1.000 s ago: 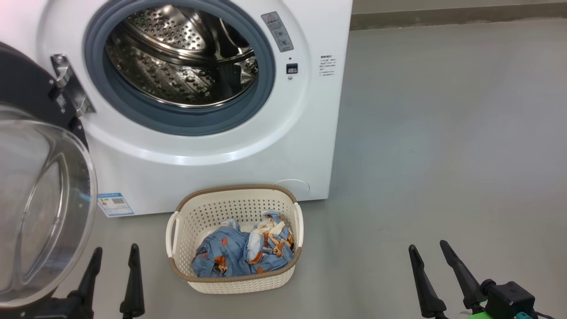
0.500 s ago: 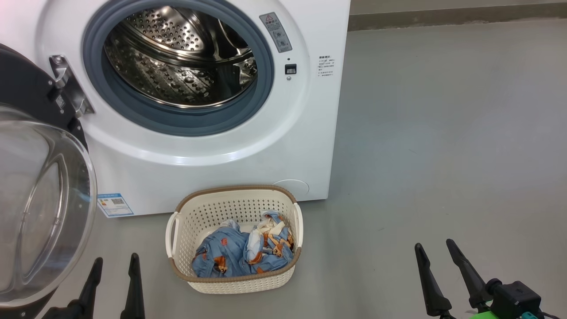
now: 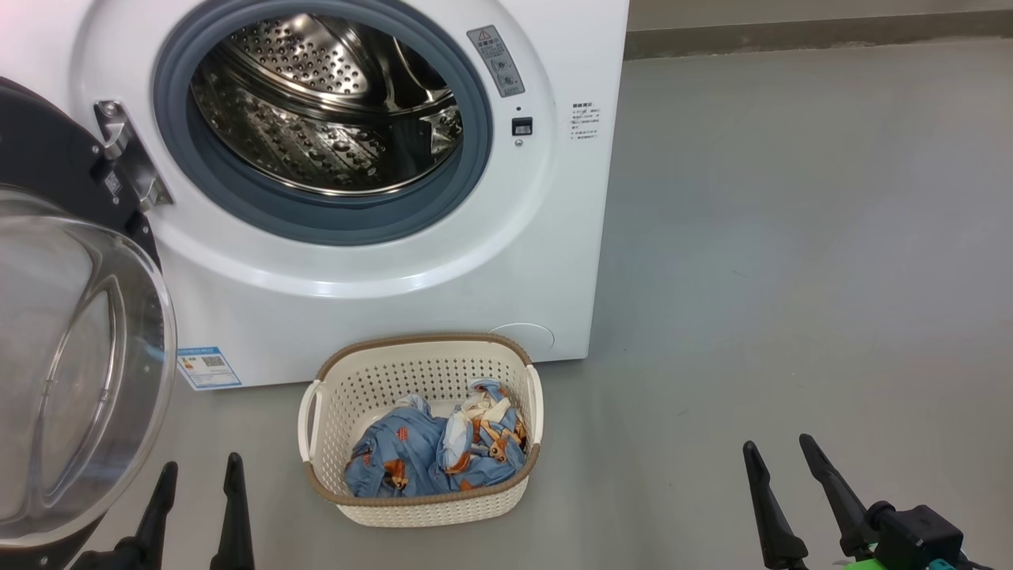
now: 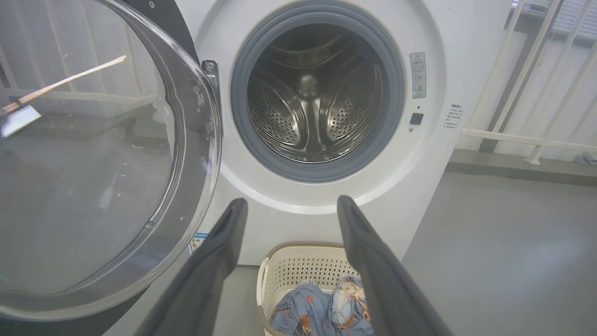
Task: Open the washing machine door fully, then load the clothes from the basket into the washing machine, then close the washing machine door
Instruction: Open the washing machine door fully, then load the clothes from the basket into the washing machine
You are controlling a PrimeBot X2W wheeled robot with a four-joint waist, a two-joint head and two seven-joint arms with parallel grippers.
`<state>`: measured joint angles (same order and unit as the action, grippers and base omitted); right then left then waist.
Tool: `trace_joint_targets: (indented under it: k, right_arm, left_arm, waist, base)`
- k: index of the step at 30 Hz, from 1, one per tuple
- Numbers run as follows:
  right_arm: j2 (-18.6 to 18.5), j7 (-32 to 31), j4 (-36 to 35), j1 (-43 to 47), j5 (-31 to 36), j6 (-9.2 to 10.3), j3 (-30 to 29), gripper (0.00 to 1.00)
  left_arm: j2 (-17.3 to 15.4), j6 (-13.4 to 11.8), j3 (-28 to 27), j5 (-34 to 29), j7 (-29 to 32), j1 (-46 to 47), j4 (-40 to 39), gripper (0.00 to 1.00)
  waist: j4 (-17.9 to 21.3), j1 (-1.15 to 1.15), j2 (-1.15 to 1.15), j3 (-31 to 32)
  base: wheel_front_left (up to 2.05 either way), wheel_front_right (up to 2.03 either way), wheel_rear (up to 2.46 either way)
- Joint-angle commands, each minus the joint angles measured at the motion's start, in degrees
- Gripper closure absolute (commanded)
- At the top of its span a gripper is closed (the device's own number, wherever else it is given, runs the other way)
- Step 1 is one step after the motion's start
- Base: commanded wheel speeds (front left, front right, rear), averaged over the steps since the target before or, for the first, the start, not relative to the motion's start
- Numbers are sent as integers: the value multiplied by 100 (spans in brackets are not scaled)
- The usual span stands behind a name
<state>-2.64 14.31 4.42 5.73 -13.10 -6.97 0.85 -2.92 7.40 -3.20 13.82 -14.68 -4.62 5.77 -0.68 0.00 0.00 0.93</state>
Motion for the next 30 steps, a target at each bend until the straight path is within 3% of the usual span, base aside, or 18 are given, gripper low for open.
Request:
trace_joint_targets:
  k: [1, 30]
  right_arm:
    - [-23, 69, -120, -193, 37, -52, 131, 0]
    - [-23, 69, -12, -221, -19, -52, 157, 0]
  left_arm:
    - [-55, 9, -205, -90, -32, 123, -126, 0]
    - [-122, 9, -171, -41, -32, 191, -2, 0]
  waist:
    - [-1, 0, 0, -5]
    - [-65, 0, 0, -46]
  base:
    - [0, 0, 0]
    - [0, 0, 0]
